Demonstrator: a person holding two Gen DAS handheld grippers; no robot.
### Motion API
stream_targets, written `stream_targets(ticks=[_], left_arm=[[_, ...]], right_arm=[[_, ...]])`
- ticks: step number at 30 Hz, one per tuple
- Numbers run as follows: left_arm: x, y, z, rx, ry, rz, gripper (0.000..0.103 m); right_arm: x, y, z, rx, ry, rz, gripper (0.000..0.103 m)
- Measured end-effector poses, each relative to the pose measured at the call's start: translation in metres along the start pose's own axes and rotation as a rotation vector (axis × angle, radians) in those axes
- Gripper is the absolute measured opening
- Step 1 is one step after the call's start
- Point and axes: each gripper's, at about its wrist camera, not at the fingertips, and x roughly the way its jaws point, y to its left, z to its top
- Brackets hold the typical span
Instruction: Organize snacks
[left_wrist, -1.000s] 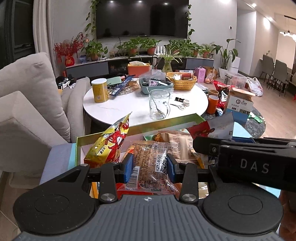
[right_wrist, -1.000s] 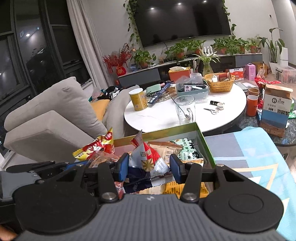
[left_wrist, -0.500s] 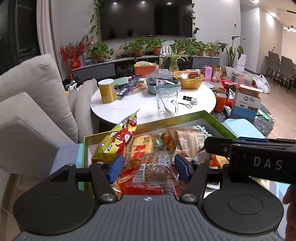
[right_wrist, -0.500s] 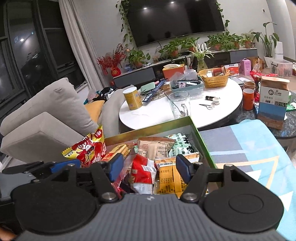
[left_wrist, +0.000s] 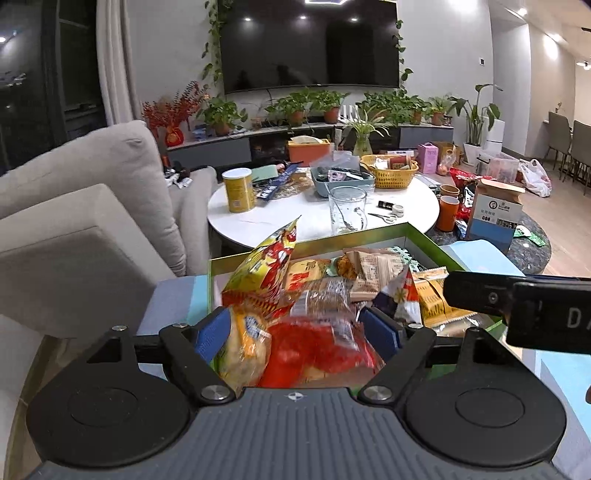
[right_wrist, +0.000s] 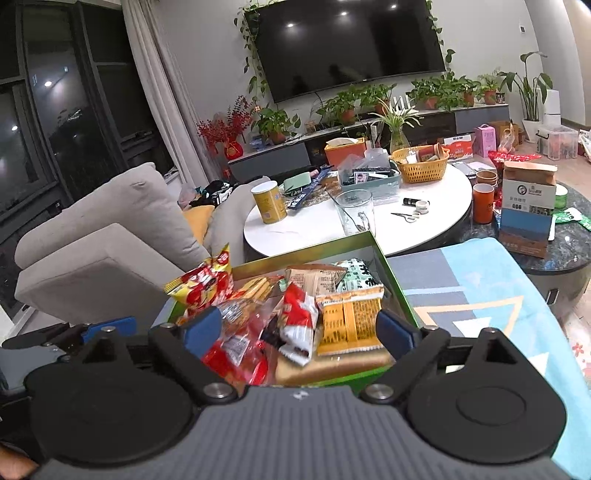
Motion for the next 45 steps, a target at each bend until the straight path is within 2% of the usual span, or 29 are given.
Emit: stream_targets(ticks=[10, 20, 45], left_arm=[[-0.047, -0.004, -0.025, -0.032, 0.006, -0.001, 0.085], [-0.070, -0.003, -0.042, -0.069, 0.018, -0.004, 0.085], [-0.073, -0.011, -0.048, -0.061, 0.024, 0.012, 0.085]], right_arm=[[-0.035, 0.014, -0.020, -0.042, -0.011, -0.016, 0.058], [-0.050, 0.018, -0.036, -0.067, -0.009, -0.020, 0.058], [-0.055, 0.012, -0.045, -0.057, -0.016, -0.016, 0.058]])
